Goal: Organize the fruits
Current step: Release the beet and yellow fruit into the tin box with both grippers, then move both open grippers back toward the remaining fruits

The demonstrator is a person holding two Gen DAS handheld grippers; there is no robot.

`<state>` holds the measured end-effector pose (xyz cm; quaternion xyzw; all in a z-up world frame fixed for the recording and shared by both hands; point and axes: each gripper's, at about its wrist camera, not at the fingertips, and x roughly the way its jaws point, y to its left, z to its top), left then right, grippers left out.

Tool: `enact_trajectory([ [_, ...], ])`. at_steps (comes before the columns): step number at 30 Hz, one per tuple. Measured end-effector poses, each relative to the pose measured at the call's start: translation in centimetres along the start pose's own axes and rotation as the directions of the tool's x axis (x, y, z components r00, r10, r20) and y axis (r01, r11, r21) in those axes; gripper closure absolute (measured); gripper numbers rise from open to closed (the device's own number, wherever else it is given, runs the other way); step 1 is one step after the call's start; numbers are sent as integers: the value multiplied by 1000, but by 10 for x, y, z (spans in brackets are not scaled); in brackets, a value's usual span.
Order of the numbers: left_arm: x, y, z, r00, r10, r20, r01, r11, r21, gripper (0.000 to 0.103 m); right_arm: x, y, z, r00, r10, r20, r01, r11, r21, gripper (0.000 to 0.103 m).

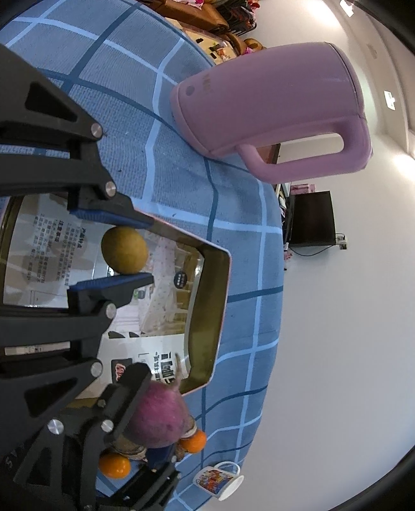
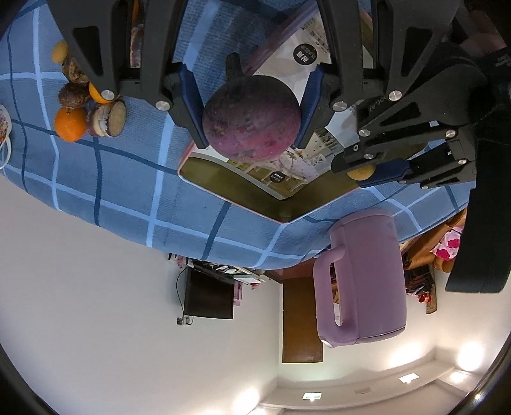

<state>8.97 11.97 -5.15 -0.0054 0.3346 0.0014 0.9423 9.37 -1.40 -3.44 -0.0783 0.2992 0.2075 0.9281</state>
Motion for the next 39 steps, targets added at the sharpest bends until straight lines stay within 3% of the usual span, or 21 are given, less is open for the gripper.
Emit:
enact_trajectory([
  [11, -2, 3, -1, 1000, -18, 7, 18, 1000, -11, 73, 7, 2, -3, 998, 60, -22, -60, 998, -8, 47],
  [15, -5, 2, -1, 1000, -15, 18, 16, 1000, -10, 69, 4, 2, -4, 999, 45, -12, -45, 999, -10, 44],
  [21, -13, 0, -2, 998, -34, 58, 35, 999, -9, 45, -5, -11, -4, 1000, 20, 13, -20, 999, 28, 33],
  [23, -17, 0, -2, 997, 4, 81, -3, 1000, -11, 19, -11, -14, -5, 1000, 10, 28, -11, 1000, 24, 31],
  [25, -22, -1, -2, 994, 14, 107, -13, 1000, -10, 14, -18, -17, -7, 999, 7, 44, -8, 1000, 26, 30],
  [32, -32, -18, -3, 984, 49, 170, -61, 996, 66, 13, -43, -30, -10, 995, 28, 100, -34, 998, 61, 28],
  [39, -44, -25, -2, 979, 72, 191, -82, 996, 44, 13, -68, -67, -24, 993, -56, 104, 48, 996, 81, 28],
])
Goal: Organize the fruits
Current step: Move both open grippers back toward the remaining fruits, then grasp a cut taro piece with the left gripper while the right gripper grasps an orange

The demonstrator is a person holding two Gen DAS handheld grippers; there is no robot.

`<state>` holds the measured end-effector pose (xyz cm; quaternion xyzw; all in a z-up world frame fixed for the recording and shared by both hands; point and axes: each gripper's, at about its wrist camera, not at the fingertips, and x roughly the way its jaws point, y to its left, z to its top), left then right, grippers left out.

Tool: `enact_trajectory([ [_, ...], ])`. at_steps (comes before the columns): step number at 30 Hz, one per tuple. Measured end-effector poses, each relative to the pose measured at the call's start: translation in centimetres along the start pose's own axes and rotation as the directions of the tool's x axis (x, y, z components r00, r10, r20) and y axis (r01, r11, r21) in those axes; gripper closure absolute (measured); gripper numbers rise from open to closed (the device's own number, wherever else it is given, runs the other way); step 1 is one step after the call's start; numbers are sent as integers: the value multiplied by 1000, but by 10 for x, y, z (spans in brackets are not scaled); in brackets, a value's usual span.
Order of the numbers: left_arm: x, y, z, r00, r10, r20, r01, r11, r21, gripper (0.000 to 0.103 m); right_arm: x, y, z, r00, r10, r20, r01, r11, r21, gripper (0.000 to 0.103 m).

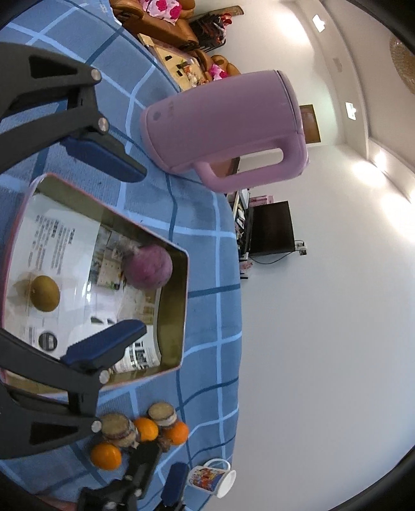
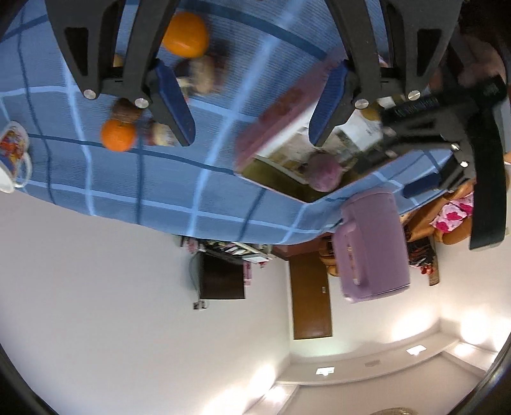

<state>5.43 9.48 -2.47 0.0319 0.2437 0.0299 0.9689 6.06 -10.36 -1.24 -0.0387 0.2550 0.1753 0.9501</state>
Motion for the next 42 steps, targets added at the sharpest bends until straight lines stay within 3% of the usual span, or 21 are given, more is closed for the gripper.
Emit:
enact_trajectory([
  [5, -13, -27, 8, 999, -41, -4, 41, 999, 15, 13, -13, -45, -11, 992, -128, 1, 128, 992, 15, 28],
  [11, -23, -76, 10, 994, -106, -9, 107, 991, 85, 13, -21, -95, -28, 978, -209, -21, 210, 971, 113, 28],
  [13, -20, -92, 7, 991, -133, -35, 136, 985, 111, 13, -26, -110, -31, 982, -188, -25, 190, 966, 174, 28],
  [18, -16, -117, 4, 981, -165, -100, 178, 975, 136, 13, -21, -125, -36, 974, -207, -90, 221, 955, 197, 30],
  [21, -12, -128, 3, 979, -173, -109, 188, 972, 143, 13, -16, -134, -38, 975, -186, -126, 211, 949, 234, 46],
  [24, -7, -140, 0, 975, -181, -132, 201, 967, 156, 15, -9, -135, -39, 974, -155, -164, 190, 954, 230, 49],
  [29, 0, -149, -5, 964, -216, -155, 238, 960, 145, 26, -4, -125, -40, 978, -118, -174, 150, 972, 180, 53],
  [31, 6, -151, -7, 961, -214, -175, 241, 959, 152, 36, -3, -122, -40, 976, -122, -181, 153, 974, 168, 54],
  [32, 9, -152, -7, 957, -221, -189, 251, 956, 151, 42, -2, -121, -41, 973, -131, -188, 162, 973, 163, 54],
  [34, 12, -151, -10, 946, -247, -209, 279, 950, 142, 45, -2, -123, -41, 972, -140, -191, 173, 970, 173, 54],
  [42, 27, -162, -10, 908, -309, -282, 359, 922, 144, 47, -10, -122, -39, 975, -153, -160, 180, 968, 174, 54],
])
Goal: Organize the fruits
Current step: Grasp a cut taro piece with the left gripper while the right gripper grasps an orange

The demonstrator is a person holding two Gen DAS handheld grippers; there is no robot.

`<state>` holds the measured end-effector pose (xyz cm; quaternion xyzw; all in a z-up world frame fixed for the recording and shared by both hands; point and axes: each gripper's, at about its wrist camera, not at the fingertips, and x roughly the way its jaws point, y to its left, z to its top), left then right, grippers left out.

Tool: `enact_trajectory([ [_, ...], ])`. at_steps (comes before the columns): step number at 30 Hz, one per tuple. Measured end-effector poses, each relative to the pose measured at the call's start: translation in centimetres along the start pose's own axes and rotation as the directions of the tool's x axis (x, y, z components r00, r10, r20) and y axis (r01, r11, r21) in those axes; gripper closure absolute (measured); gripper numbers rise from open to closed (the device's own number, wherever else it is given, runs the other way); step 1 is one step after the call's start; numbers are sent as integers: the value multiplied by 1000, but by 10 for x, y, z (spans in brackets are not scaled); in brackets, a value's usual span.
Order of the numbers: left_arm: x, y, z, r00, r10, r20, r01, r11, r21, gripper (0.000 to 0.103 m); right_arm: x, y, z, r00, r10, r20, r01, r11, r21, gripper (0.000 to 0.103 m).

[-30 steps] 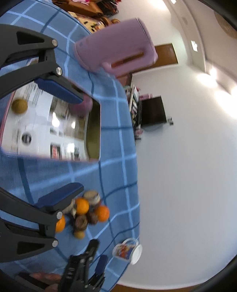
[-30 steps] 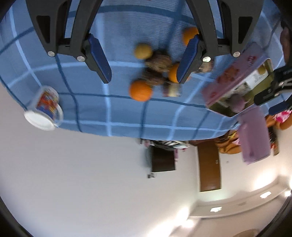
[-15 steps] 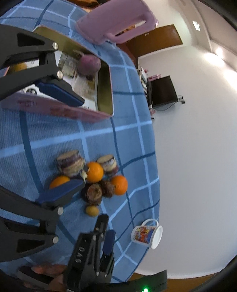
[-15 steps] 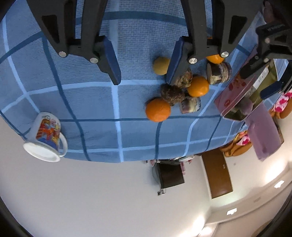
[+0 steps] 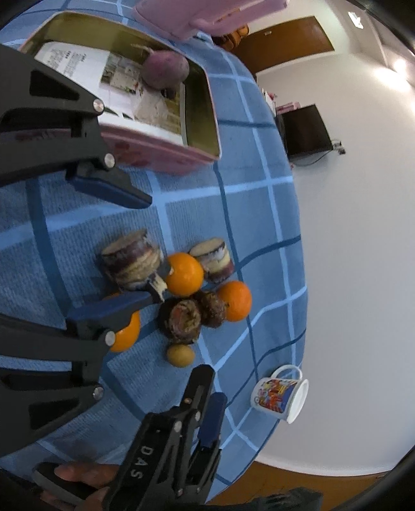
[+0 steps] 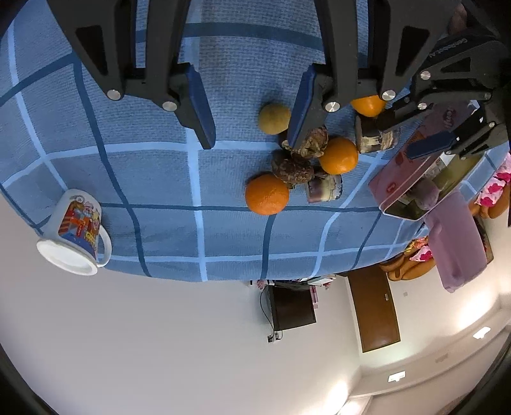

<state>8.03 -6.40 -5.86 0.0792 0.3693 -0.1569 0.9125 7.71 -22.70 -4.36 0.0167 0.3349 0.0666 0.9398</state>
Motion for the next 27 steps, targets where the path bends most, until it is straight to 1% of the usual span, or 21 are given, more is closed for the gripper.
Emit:
enact_trajectory([
  [2, 8, 0, 3, 999, -30, -27, 30, 1000, -4, 47, 0, 0, 0, 1000, 4, 1, -4, 1000, -1, 54],
  [4, 12, 3, 5, 997, -64, -38, 64, 998, -21, 48, 0, -1, 0, 1000, 6, 2, -6, 1000, 3, 54],
  [6, 13, 3, 5, 997, -73, -34, 72, 997, -23, 52, 0, -2, 0, 1000, 12, 1, -12, 1000, 7, 53],
  [10, 7, 4, 4, 996, -89, -9, 89, 996, -28, 59, -4, 1, -1, 998, 54, 17, -54, 999, 1, 53],
  [12, 2, 9, 3, 997, -72, 18, 73, 996, -44, 59, -6, 4, -3, 997, 75, 18, -75, 997, -3, 53],
  [15, -6, 16, 1, 999, -25, 48, 28, 998, -57, 59, -11, 11, -6, 995, 95, 21, -94, 995, -16, 53],
  [17, -8, 21, -2, 998, -33, 46, 36, 997, -66, 60, -12, 20, -9, 993, 117, 3, -116, 992, -43, 53],
  [19, -9, 25, -3, 998, -41, 42, 45, 995, -84, 62, -10, 29, -10, 992, 128, -18, -129, 989, -70, 53],
  [23, -12, 31, -5, 998, -45, 42, 49, 993, -104, 62, -5, 47, -13, 986, 152, -64, -159, 977, -141, 53],
  [26, -12, 27, -6, 998, -45, 39, 48, 995, -82, 62, -3, 53, -15, 967, 239, -90, -250, 959, -138, 53],
  [27, -12, 25, -6, 998, -46, 40, 49, 996, -77, 62, -2, 54, -15, 963, 253, -97, -264, 955, -134, 53],
])
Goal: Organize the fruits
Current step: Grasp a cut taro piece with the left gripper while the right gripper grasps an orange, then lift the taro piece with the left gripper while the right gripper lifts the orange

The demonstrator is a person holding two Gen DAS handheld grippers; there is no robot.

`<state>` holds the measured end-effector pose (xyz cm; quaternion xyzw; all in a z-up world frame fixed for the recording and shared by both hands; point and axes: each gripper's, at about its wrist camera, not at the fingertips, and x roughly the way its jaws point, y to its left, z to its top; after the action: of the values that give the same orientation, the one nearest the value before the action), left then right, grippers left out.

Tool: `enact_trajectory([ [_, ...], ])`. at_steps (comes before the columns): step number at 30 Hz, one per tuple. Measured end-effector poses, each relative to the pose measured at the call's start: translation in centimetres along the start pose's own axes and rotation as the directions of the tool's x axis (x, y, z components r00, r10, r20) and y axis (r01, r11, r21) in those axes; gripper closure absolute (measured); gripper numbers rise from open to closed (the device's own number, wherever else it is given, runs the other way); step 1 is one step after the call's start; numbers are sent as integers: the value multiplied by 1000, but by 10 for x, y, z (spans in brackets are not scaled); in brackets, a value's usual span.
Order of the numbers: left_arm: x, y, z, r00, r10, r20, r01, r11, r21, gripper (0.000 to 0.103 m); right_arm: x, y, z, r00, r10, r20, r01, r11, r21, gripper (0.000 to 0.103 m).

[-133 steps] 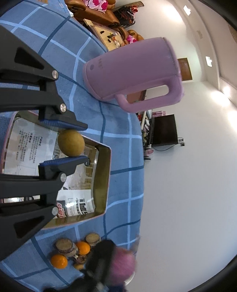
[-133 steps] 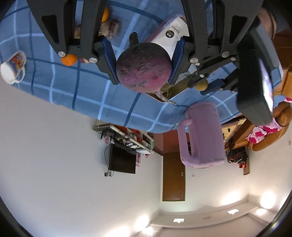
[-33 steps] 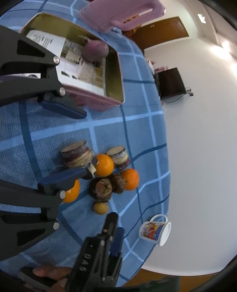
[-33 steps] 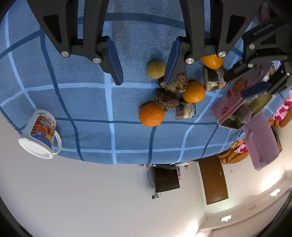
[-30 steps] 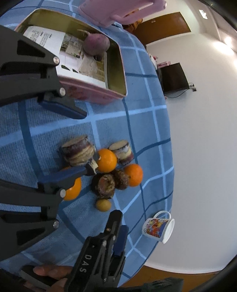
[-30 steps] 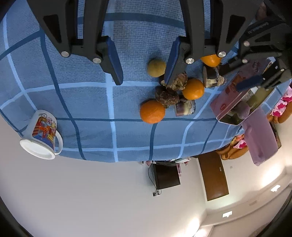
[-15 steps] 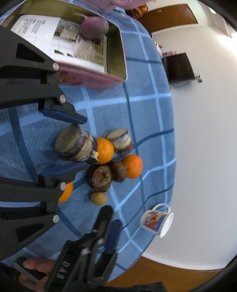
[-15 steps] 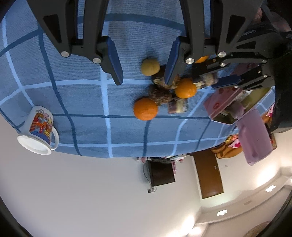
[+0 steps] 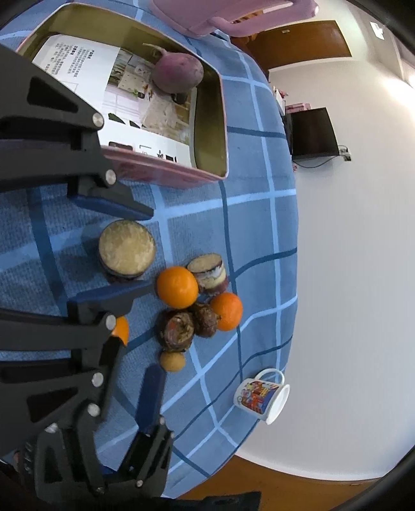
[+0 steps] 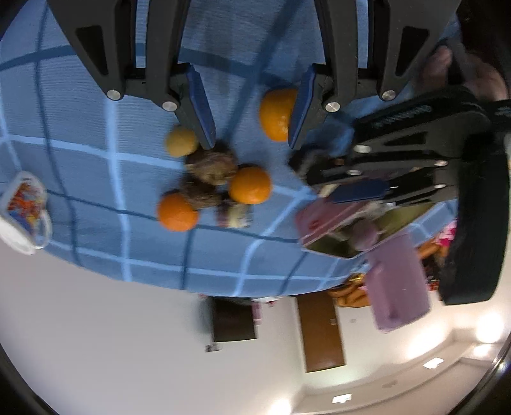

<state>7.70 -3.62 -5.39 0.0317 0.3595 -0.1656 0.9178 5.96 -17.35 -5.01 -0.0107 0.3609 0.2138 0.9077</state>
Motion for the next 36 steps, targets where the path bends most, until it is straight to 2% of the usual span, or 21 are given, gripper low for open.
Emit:
enact_trajectory([
  [2, 2, -1, 0, 1000, 0, -13, 0, 1000, 5, 58, 1, 3, 0, 1000, 8, -6, -8, 1000, -3, 53],
  [8, 2, 2, -1, 1000, -5, -22, 4, 1000, -14, 54, 2, 5, -3, 999, 41, -19, -41, 999, 6, 53],
  [11, 1, 1, -3, 1000, -17, -22, 16, 1000, -4, 62, 0, 1, -6, 996, 85, -25, -84, 996, 29, 53],
  [14, -1, 1, -4, 1000, -21, -18, 21, 1000, 2, 62, -2, 1, -9, 996, 81, -33, -80, 997, 25, 53],
  [17, -3, 1, -5, 999, -33, -18, 33, 999, -12, 62, 0, 12, -11, 994, 93, -54, -95, 995, -28, 53],
  [20, -3, 0, -5, 999, -33, -19, 33, 999, -8, 62, 5, 22, -11, 997, 32, -74, -38, 996, -76, 53],
  [25, -4, -4, -5, 999, -35, -22, 35, 999, 6, 60, 9, 25, -9, 997, -10, -80, 2, 994, -107, 53],
  [27, -5, -3, -5, 999, -41, -21, 41, 999, 11, 58, 18, 27, -8, 992, -29, -119, 16, 993, -116, 54],
  [28, -4, -3, -6, 999, -45, -25, 46, 999, 15, 53, 23, 28, -9, 989, -35, -141, 17, 992, -124, 63],
  [30, -3, -5, -6, 999, -42, -31, 43, 999, 25, 53, 22, 30, -9, 989, -60, -137, 41, 990, -138, 65],
  [33, -3, -3, -6, 998, -47, -28, 48, 999, 17, 53, 14, 18, -7, 991, -84, -100, 76, 994, -78, 65],
  [36, -1, -3, -6, 999, -40, -34, 40, 999, 24, 53, 7, -5, -7, 993, -93, -78, 96, 995, 36, 65],
])
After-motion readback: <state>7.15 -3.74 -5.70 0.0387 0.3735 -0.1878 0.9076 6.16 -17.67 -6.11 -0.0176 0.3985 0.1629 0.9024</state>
